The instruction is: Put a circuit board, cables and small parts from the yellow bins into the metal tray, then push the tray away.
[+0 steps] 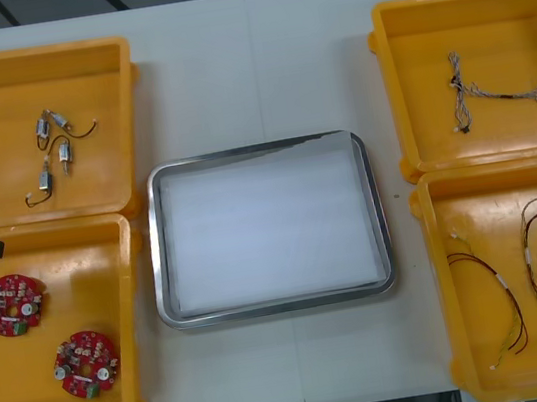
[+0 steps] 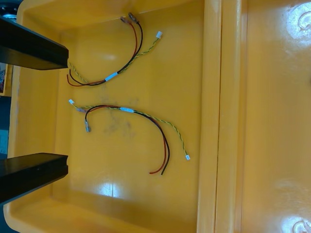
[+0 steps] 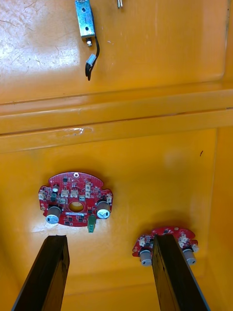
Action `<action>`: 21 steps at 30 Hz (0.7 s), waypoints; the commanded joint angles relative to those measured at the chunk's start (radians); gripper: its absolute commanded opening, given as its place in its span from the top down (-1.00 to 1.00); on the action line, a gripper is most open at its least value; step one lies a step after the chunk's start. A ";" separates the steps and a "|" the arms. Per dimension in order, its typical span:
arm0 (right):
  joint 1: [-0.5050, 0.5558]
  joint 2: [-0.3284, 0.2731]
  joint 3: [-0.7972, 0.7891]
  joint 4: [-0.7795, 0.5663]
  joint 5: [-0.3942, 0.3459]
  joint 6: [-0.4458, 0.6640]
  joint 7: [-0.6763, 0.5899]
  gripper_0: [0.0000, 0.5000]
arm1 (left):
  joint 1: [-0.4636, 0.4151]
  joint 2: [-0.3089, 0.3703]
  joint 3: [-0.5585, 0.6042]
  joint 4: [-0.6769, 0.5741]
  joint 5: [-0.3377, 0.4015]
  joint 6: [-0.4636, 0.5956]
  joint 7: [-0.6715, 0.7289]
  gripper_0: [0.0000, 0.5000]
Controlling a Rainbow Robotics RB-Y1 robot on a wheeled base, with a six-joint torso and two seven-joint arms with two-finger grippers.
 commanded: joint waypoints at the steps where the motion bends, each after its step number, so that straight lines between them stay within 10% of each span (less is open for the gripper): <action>1: -0.024 0.008 -0.031 -0.003 -0.001 0.007 -0.017 -1.00 | -0.027 0.045 0.000 0.002 0.008 0.003 0.070 -1.00; 21: -0.024 0.008 -0.031 -0.003 -0.001 0.007 -0.017 -1.00 | -0.027 0.045 0.000 0.002 0.008 0.003 0.070 -1.00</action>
